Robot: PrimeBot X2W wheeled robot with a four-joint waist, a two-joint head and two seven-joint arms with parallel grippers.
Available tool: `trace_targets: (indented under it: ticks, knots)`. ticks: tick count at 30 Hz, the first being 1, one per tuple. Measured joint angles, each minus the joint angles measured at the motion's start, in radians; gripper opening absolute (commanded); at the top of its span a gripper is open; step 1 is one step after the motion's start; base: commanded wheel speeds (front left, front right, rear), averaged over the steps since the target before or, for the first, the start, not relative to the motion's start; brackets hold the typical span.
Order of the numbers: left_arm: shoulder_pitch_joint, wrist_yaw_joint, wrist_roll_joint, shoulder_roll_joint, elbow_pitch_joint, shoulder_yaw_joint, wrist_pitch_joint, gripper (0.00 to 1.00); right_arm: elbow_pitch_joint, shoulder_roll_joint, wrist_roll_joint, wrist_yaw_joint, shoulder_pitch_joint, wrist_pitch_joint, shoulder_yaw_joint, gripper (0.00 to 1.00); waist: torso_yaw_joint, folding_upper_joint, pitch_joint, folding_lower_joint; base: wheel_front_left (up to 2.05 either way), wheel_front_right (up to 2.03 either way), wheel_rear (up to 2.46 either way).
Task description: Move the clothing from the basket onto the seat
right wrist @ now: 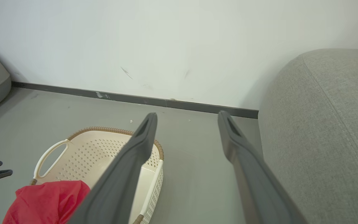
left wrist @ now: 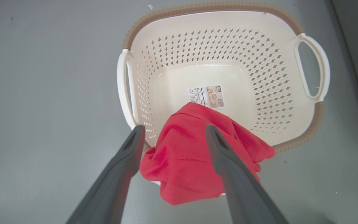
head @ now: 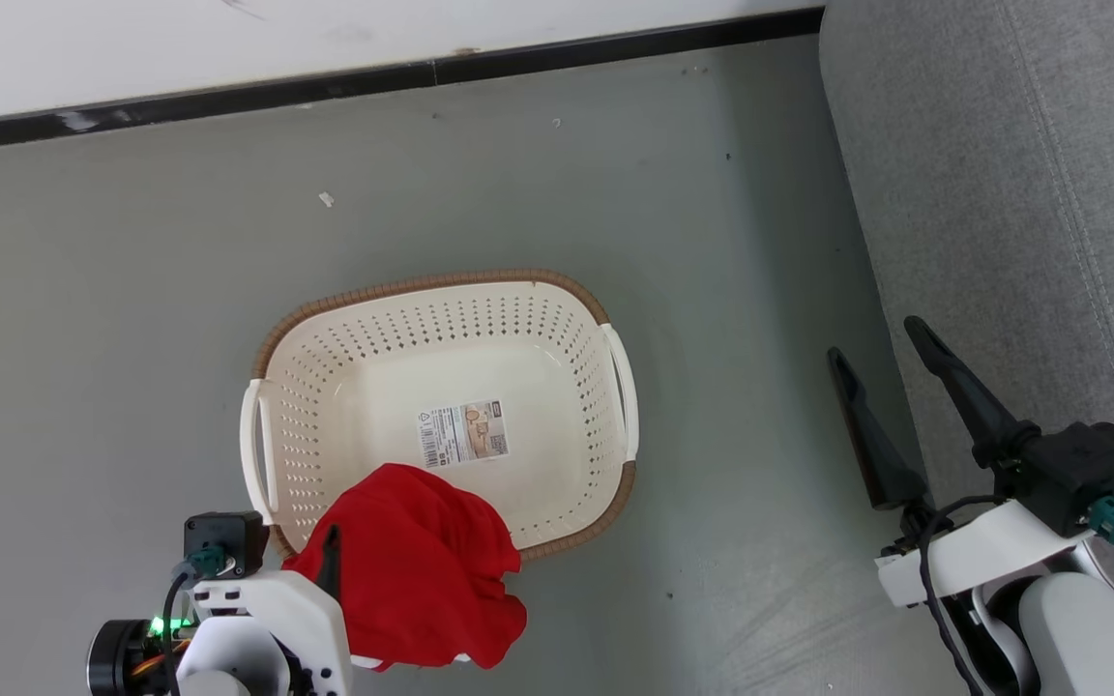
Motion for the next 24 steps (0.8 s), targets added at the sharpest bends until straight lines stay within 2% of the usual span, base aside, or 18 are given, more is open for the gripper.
trace_targets:
  ticks: [24]
  knots:
    - [-0.14,-0.018,-0.026,-0.002,0.163,0.014,0.048,1.0,-0.03,0.002,-0.009,0.0,-0.093,0.0,-0.013,1.0,-0.024,0.0,0.159,0.0,0.0,0.0,0.0]
